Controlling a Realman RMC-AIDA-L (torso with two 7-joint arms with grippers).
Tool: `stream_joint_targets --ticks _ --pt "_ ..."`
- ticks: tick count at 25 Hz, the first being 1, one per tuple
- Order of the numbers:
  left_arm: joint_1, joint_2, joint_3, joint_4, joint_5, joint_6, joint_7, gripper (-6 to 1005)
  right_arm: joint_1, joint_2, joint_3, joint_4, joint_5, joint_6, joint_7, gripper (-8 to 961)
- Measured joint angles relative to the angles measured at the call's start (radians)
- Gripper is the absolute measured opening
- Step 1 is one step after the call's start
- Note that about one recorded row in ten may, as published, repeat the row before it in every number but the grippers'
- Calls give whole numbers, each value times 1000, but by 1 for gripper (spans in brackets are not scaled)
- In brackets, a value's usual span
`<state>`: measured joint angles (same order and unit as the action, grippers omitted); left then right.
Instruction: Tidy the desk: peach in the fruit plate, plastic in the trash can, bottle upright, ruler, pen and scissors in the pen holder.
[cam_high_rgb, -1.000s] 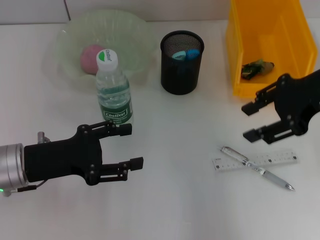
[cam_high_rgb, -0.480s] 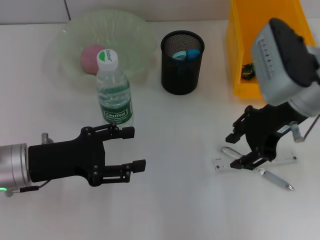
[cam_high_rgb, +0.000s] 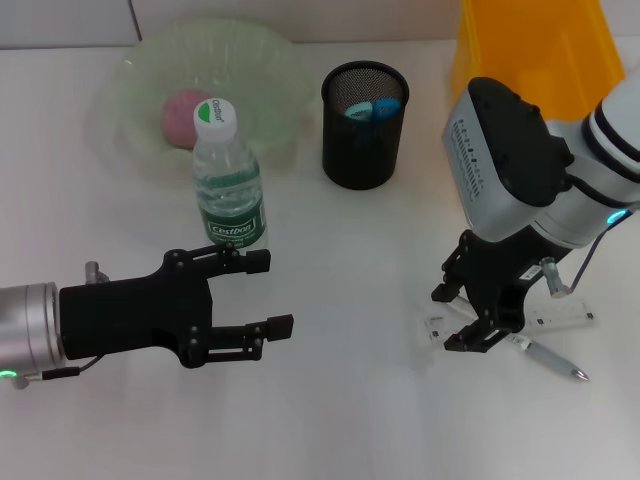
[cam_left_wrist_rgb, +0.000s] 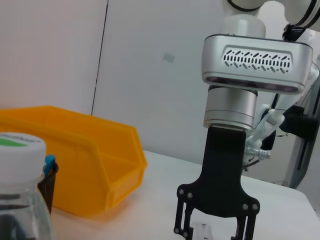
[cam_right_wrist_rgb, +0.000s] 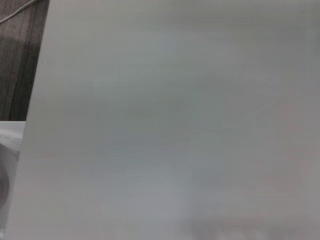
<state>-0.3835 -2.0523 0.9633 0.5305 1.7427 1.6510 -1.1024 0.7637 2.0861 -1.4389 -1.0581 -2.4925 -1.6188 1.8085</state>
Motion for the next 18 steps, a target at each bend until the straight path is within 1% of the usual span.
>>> stream_joint_targets --ticks 6,17,18 --pt "0 -2 0 -1 0 -6 0 813 19 0 -1 43 -1 15 -11 586" --pt "-5 -4 0 0 0 -11 -1 813 25 0 -25 79 -2 51 -12 519" --pt "-5 -5 0 0 0 -11 -1 812 25 0 -27 82 -2 53 -12 480"
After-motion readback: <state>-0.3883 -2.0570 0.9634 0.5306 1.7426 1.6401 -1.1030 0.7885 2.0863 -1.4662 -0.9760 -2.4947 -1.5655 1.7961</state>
